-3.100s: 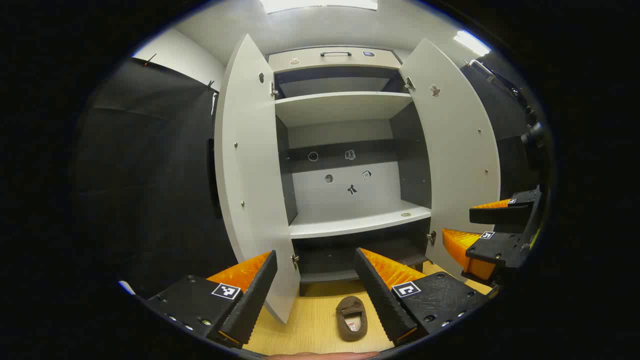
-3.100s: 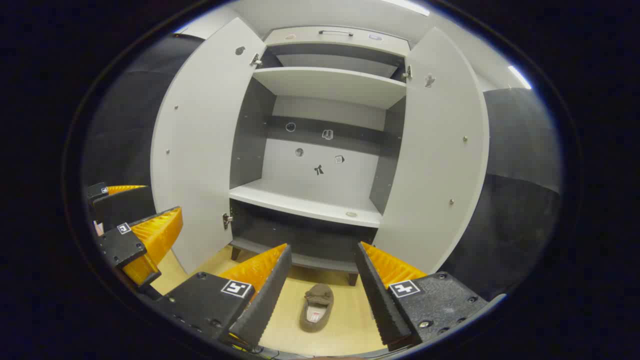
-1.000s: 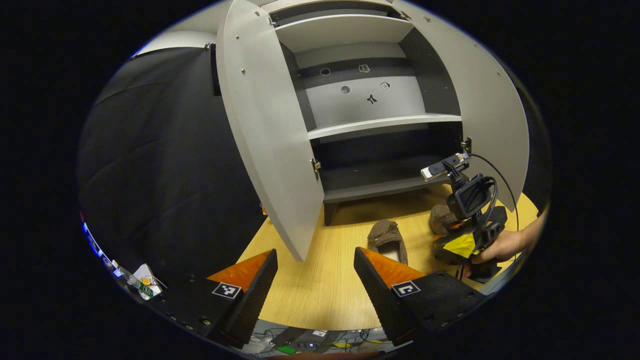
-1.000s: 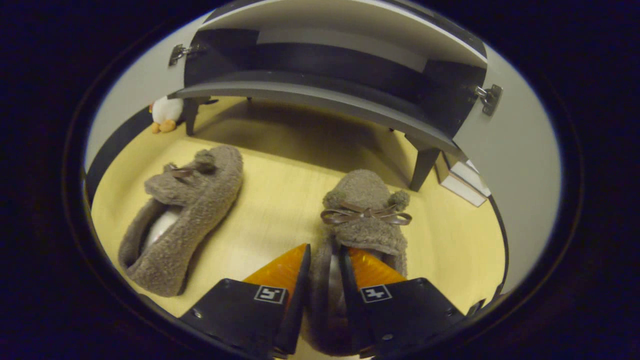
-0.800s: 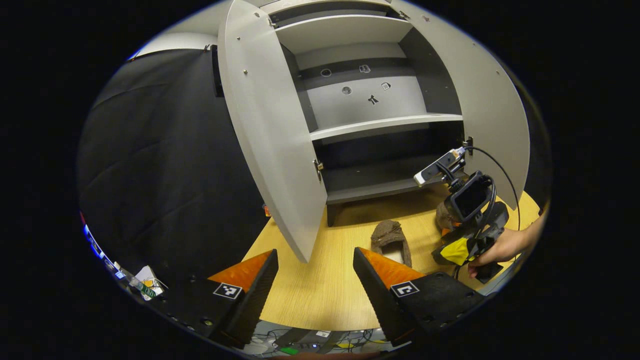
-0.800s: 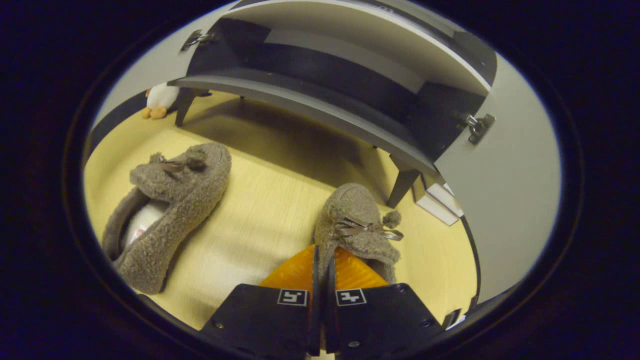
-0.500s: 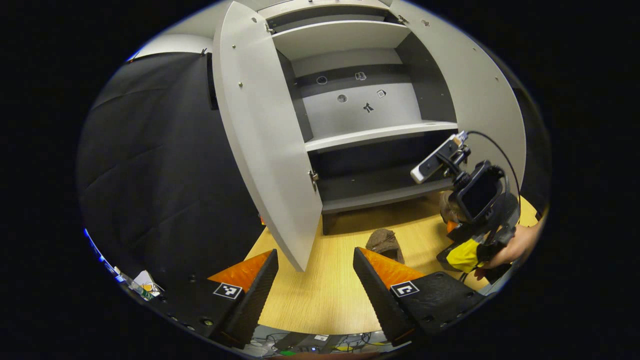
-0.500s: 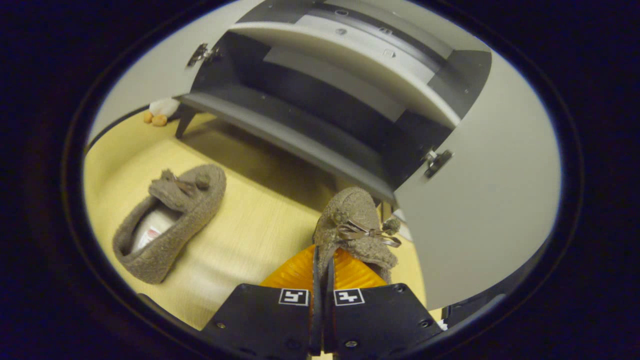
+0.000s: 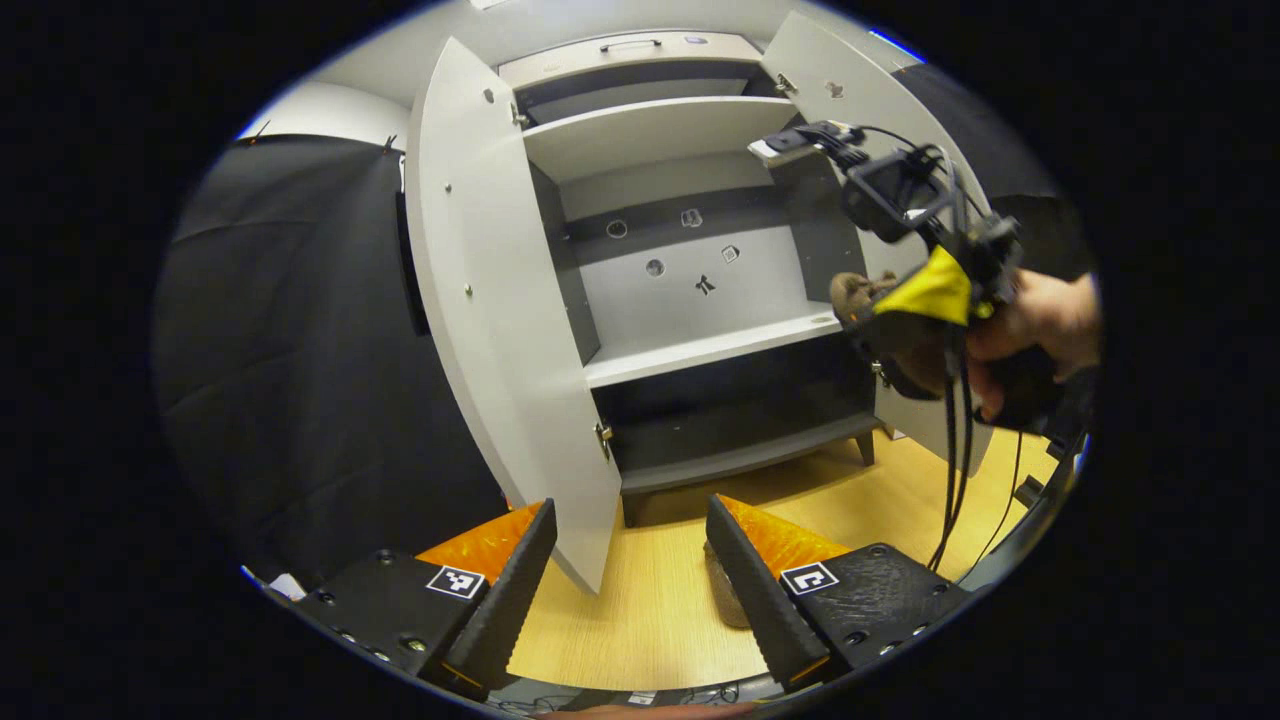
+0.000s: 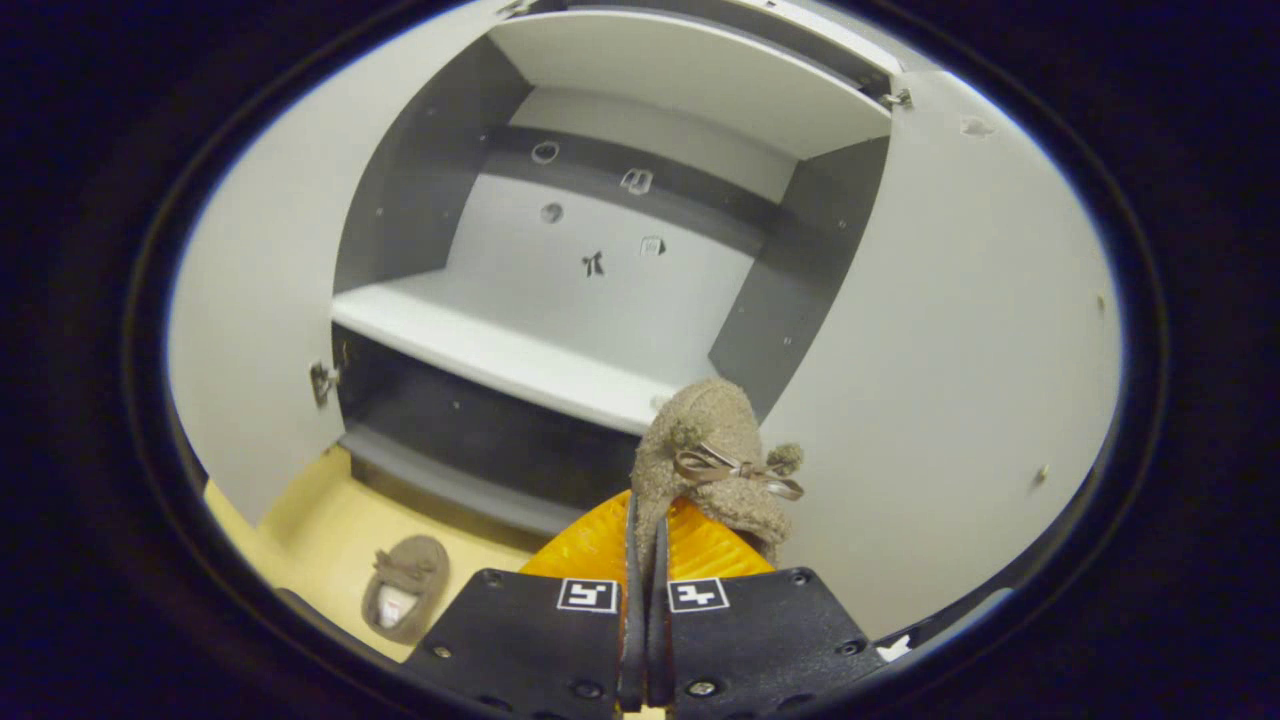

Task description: Grab one shoe with the right hand and put it into the shoe cabinet, grab the other shoe with the left hand and put it into the shoe cabinet; then close the right door with the right hand and the left door with the left hand.

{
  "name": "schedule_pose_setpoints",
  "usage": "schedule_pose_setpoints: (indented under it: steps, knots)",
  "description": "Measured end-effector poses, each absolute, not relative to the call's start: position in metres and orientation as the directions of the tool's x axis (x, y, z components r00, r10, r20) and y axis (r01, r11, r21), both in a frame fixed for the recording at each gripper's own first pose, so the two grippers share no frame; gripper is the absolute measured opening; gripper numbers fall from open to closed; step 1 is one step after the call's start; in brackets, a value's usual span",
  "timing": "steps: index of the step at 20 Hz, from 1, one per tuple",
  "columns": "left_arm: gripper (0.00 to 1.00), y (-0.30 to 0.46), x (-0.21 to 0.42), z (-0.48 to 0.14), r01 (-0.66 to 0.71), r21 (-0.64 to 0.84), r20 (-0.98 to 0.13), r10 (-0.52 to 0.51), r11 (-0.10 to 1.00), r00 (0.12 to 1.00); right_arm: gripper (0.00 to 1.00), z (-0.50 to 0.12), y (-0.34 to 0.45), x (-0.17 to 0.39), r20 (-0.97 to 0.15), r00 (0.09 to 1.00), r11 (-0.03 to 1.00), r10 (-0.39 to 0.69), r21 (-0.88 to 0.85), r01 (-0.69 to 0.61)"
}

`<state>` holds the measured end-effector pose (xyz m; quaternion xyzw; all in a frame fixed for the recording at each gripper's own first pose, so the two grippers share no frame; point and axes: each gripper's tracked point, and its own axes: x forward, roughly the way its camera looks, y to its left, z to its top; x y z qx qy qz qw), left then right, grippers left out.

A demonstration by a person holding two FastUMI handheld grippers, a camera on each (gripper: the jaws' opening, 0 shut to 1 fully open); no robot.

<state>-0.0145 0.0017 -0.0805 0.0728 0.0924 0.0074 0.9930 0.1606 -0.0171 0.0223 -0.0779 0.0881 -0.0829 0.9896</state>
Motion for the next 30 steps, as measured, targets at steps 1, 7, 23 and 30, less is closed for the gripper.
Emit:
schedule_pose_setpoints:
  steps: [1,7,23,30]
  knots:
    - [0.92,0.001,-0.018,-0.076,-0.003,0.150,-0.172,0.029,0.989,0.985,0.05,0.036,-0.017,0.167,-0.145,0.974,0.970,-0.172,-0.196,0.142]
    - [0.92,0.011,-0.027,-0.077,-0.075,0.117,-0.214,0.099,0.990,0.972,0.05,0.092,0.007,0.280,-0.152,0.981,0.967,-0.123,-0.239,0.084]
    - [0.92,0.064,-0.003,-0.054,-0.252,-0.023,-0.230,0.240,0.967,0.943,0.38,0.106,0.004,0.300,-0.259,0.965,0.984,-0.025,-0.177,-0.022]
    - [0.92,0.022,0.003,-0.043,-0.102,-0.008,-0.185,0.099,0.995,0.978,0.43,0.191,-0.008,0.143,0.167,0.985,0.996,0.038,0.070,-0.050]
